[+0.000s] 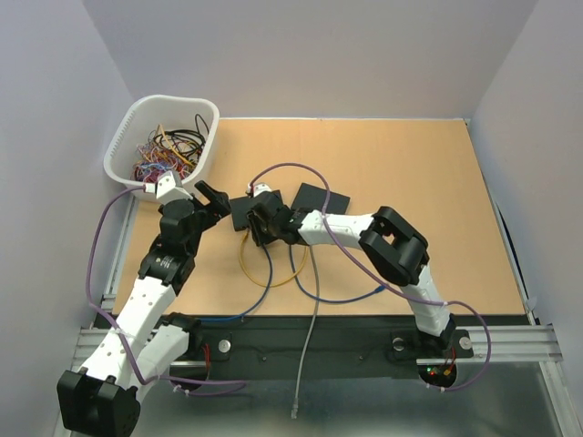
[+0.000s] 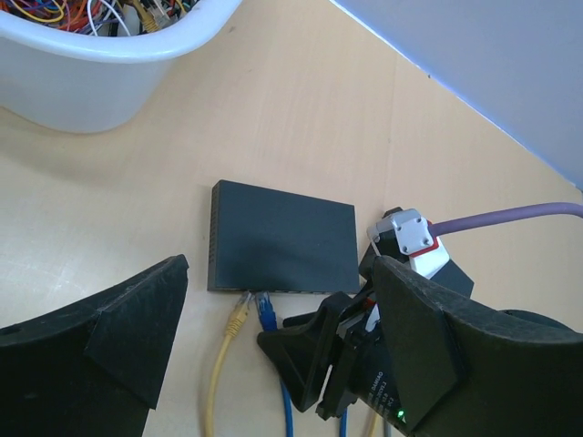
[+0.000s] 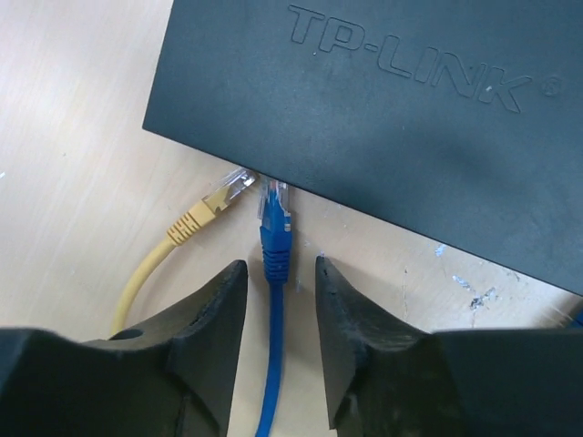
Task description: Insert the plug into the switch port
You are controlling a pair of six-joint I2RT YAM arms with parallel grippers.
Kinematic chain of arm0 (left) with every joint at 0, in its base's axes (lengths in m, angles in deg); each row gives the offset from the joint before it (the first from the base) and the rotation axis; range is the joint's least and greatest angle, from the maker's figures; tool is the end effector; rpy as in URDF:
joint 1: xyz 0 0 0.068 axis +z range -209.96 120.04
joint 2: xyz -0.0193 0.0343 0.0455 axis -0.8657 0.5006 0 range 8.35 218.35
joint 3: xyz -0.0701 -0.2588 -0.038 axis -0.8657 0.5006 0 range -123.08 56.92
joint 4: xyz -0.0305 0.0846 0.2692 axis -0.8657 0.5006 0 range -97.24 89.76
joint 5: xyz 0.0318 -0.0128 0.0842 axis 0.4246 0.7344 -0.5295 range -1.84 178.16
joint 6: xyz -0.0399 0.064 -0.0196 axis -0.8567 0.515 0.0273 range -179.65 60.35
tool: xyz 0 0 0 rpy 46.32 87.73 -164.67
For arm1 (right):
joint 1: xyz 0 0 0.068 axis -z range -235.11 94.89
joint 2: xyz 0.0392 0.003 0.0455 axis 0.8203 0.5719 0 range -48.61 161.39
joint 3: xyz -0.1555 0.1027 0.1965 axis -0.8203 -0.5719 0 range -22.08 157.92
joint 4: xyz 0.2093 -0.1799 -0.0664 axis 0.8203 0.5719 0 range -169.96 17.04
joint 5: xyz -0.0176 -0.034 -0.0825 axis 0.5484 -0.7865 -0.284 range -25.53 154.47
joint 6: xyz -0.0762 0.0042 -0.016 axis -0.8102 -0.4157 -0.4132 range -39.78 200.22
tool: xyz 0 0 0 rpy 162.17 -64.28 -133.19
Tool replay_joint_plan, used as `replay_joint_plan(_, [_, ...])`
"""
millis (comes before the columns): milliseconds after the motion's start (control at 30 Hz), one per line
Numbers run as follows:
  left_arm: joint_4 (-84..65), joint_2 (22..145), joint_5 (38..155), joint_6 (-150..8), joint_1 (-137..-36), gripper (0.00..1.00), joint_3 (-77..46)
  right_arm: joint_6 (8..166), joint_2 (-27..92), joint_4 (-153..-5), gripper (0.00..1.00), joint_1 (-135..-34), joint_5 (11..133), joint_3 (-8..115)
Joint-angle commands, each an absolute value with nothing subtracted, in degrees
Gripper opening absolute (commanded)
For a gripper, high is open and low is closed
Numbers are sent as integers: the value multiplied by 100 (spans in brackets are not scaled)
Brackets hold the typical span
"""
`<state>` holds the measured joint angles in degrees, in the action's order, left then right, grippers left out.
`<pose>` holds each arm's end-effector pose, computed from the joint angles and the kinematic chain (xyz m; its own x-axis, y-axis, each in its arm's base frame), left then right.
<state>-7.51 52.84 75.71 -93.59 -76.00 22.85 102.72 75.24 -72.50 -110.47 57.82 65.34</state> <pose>0.2396 -0.0541 0.2830 -0.1773 -0.5162 -0.8380 -0.0399 0.8545 -0.5179 0.3013 0.4223 0.1224 -0.6588 -0.2847 -0.6964 -0.5602 0.8034 0.2015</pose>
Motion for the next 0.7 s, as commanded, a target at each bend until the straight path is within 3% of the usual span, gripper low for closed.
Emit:
replay_joint_plan(0, [-785,5256,7488,-9261,-7596,92,2299,10351,7795,-6968,37,-11207,5472,6643])
replay_joint_plan(67, [-759,5230,7445,-9261,-7587,88,2308,10377,7813,-6916,29,-11207,5323,6565])
replay_joint_plan(200, [-767,5124,7365,-9261,-7596,83,2351,10395,7822,-6880,1,-11207,5287,6450])
replay_joint_plan(333, [-794,5045,7514,-9200,-7596,78,2299,10369,7576,-6889,0,-11198,5217,6344])
replay_joint_plan(667, [-1927,4596,9569,-8954,-7596,75,2431,9833,5855,-7748,0,-11207,5654,5205])
